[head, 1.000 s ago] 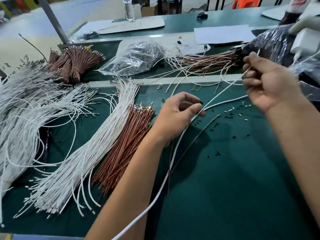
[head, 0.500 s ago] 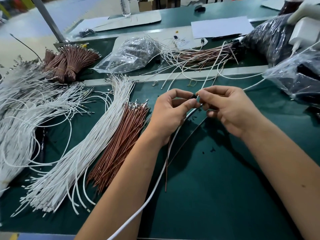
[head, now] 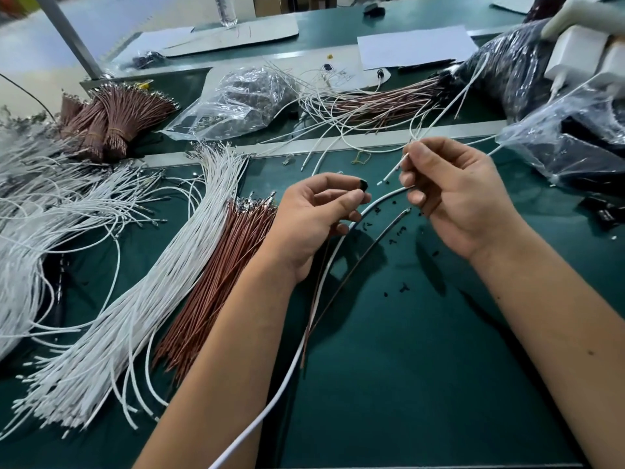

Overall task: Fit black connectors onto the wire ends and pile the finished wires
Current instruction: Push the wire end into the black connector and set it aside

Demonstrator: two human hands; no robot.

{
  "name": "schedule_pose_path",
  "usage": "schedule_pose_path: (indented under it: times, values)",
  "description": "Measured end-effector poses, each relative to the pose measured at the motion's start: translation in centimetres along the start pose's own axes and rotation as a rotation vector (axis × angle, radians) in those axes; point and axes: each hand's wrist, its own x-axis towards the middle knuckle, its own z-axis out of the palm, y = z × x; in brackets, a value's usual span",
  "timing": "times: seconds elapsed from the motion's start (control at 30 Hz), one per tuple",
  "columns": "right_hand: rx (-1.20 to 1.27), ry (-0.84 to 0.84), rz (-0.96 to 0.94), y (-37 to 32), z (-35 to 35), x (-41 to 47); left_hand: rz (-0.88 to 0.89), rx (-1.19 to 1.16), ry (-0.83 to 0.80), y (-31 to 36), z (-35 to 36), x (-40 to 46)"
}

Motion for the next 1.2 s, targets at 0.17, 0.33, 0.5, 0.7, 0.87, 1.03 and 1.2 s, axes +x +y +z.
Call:
schedule_pose_path:
  times: [0.17, 0.33, 0.5, 0.7, 0.87, 1.03, 1.2]
  values:
    - [-0.096, 0.012, -0.072, 0.22, 0.17, -0.12, 0.014, 0.043, -0.023, 0.16, 0.10, -0.21]
    - [-0.133, 0.008, -0.100, 0.16, 0.01, -0.13, 0.002, 0.030, -0.033, 0.35, 0.36, -0.43]
    - [-0.163, 0.009, -0.117, 0.34, 0.10, -0.15, 0.004, 0.037, -0.027, 0.32, 0.46, -0.49]
    - [-0.235, -0.010, -0.137, 0.48, 0.36, -0.31, 0.015, 0.059, -0.019, 0.20, 0.46, -0.56]
    - [-0.234, 0.007, -0.111, 0.48, 0.33, -0.28, 0.005, 0.049, 0.024, 0.29, 0.58, -0.52]
    - [-0.221, -0.015, -0.065, 0.82, 0.61, -0.35, -0.002, 0.053, 0.034, 0.21, 0.75, -0.63]
    - [-0.082, -0.027, 0.022, 0.51, 0.59, -0.39, -0.019, -0.068, 0.007, 0.39, 0.63, -0.62]
